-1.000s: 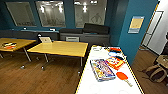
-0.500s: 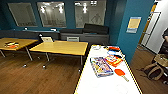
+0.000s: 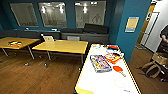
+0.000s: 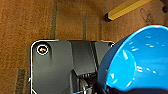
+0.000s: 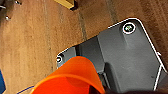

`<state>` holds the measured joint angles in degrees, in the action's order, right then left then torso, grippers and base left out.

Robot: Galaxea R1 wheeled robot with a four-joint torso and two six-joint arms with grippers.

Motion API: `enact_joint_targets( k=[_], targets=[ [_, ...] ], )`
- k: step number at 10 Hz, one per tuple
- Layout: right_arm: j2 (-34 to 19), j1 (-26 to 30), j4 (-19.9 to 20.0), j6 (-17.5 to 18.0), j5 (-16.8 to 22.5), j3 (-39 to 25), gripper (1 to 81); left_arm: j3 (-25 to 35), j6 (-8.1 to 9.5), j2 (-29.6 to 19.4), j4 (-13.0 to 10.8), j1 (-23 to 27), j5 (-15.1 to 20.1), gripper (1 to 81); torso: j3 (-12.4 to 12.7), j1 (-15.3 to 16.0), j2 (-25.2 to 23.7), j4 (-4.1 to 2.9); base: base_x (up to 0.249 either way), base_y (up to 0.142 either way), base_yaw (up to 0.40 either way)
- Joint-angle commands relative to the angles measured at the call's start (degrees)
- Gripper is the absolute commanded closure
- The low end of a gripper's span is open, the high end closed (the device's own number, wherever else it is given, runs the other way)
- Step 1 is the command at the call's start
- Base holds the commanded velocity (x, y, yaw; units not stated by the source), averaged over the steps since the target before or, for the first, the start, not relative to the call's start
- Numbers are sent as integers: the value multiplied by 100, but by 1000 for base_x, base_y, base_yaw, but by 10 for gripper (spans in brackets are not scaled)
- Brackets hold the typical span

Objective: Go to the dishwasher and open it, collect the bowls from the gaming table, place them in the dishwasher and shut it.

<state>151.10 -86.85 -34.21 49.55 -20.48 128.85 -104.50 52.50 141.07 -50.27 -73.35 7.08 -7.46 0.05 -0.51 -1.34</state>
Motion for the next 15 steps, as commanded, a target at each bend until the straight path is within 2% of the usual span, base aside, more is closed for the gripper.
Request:
enact_joint_targets(
  k=[1, 2, 4, 9, 10, 15],
  targets=[
    [98, 92, -262, 19, 114, 182, 811, -158, -126, 150, -114, 106, -14, 811, 0, 0, 0, 0, -166, 0, 0],
    [186, 58, -314, 19, 114, 270, 811, -307, -223, 281, -105, 44, -14, 811, 0, 0, 0, 0, -166, 0, 0],
    [300, -4, -350, 19, 114, 446, 811, -641, -232, 519, -105, -53, -14, 811, 0, 0, 0, 0, -166, 0, 0],
    [388, 14, -420, 19, 114, 482, 811, -985, -293, 730, -105, -193, -23, 811, 406, -2, 0, 0, -167, 0, 0],
    [388, 22, -420, 19, 114, 499, 811, -1011, -293, 756, -114, -202, -23, 811, 299, -5, -2, 0, -167, 0, 0],
    [537, -4, -455, 19, 114, 736, 811, -1301, -381, 932, -114, -272, -23, 811, 325, -5, -9, 0, -155, 0, 0]
  ],
)
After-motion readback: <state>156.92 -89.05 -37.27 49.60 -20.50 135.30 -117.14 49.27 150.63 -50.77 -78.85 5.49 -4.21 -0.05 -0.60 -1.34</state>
